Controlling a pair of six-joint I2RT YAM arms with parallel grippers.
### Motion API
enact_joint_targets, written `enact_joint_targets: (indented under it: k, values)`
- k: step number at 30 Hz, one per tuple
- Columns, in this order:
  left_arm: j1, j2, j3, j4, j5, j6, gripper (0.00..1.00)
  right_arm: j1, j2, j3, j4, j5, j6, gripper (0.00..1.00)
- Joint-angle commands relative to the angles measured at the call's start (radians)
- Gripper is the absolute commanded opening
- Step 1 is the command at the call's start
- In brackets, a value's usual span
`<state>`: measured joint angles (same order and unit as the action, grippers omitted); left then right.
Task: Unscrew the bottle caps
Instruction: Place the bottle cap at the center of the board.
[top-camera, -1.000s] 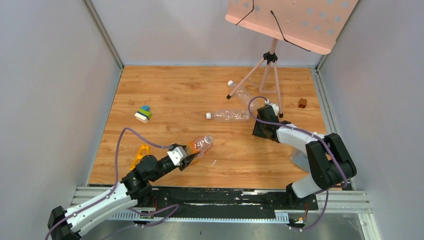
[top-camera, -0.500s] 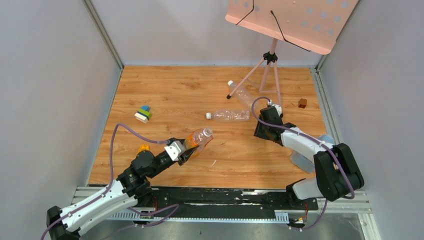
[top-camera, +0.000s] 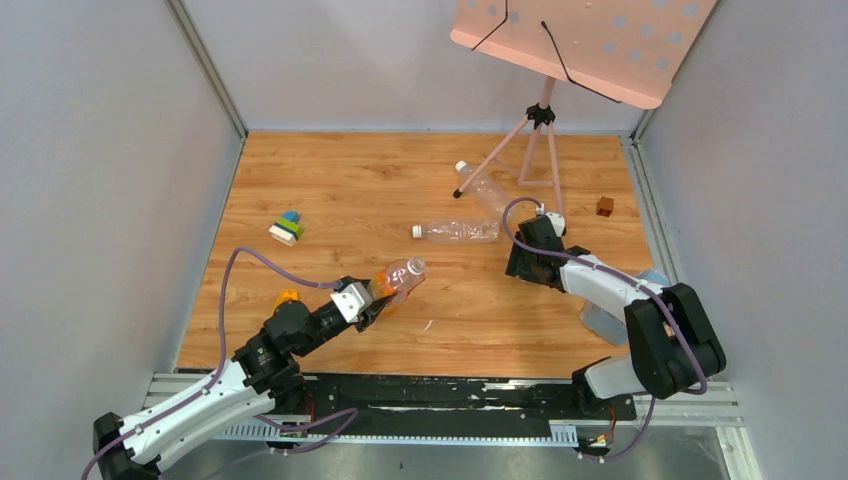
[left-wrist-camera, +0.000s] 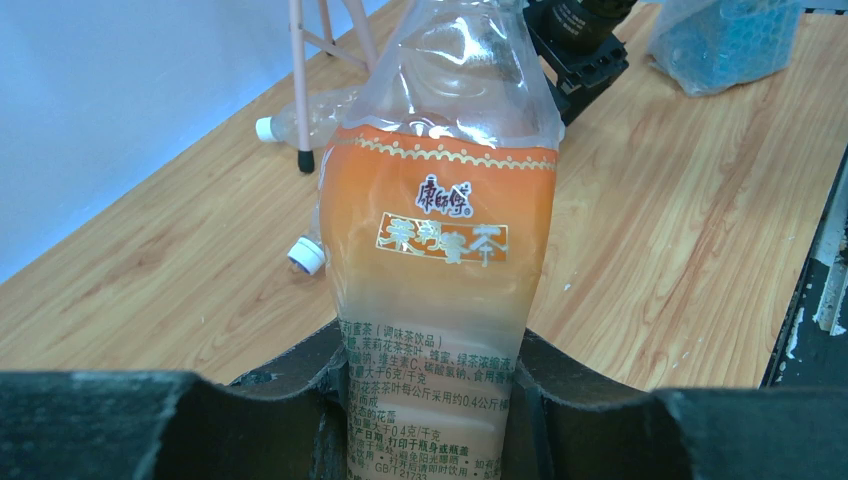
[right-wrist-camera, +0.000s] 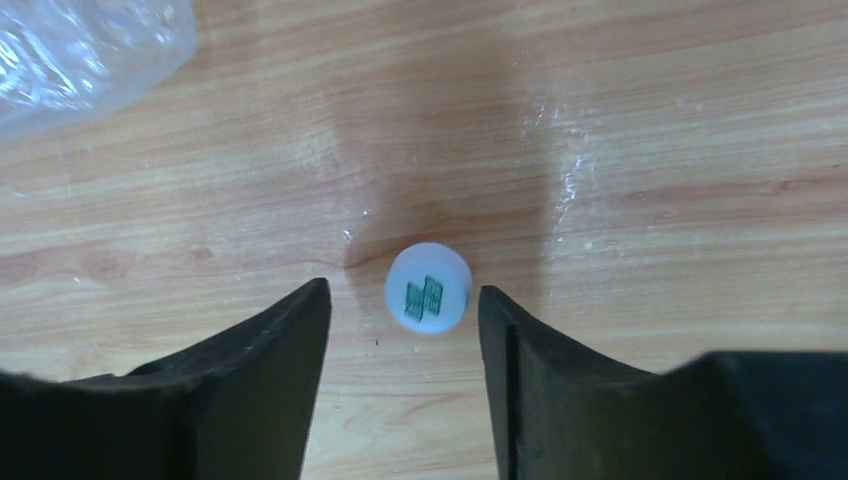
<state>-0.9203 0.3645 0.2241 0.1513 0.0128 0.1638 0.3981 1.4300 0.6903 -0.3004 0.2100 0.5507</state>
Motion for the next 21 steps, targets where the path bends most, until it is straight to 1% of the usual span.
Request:
enact_joint_targets:
  k: [1,4,7,9,10,12,14,16,18,21]
  values:
    - [0.004,0.019,0.048,0.05,-0.01,0.004,0.03,0.003,-0.072,0.032,0.006,0.062,-0.003,0.61]
    - [0.004,0.042,0.043,0.084,-0.001,-0.005,0.05,0.005,-0.093,0.049,-0.006,0.006,-0.02,0.66]
    - [0.003,0.08,0.043,0.112,0.012,-0.013,0.05,0.007,-0.14,0.067,-0.033,-0.059,-0.022,0.66]
    - [0.003,0.106,0.042,0.145,0.026,-0.023,0.05,0.017,-0.219,0.069,-0.028,-0.112,-0.023,0.64]
    - [0.004,0.115,0.042,0.175,0.034,-0.03,0.05,0.02,-0.266,0.062,-0.009,-0.168,-0.026,0.64]
    - [0.003,0.152,0.04,0.224,0.05,-0.044,0.05,0.021,-0.379,0.04,0.066,-0.33,-0.032,0.65]
    - [0.004,0.196,0.04,0.269,0.061,-0.057,0.06,0.022,-0.484,0.01,0.166,-0.506,-0.024,0.74]
    - [0.004,0.241,0.046,0.3,0.071,-0.07,0.07,0.023,-0.564,-0.013,0.264,-0.648,0.0,0.76]
    - [0.003,0.285,0.052,0.33,0.087,-0.085,0.07,0.03,-0.585,-0.008,0.335,-0.772,0.01,0.77]
    - [0.003,0.351,0.068,0.376,0.125,-0.104,0.08,0.082,-0.573,0.031,0.34,-0.876,-0.029,0.77]
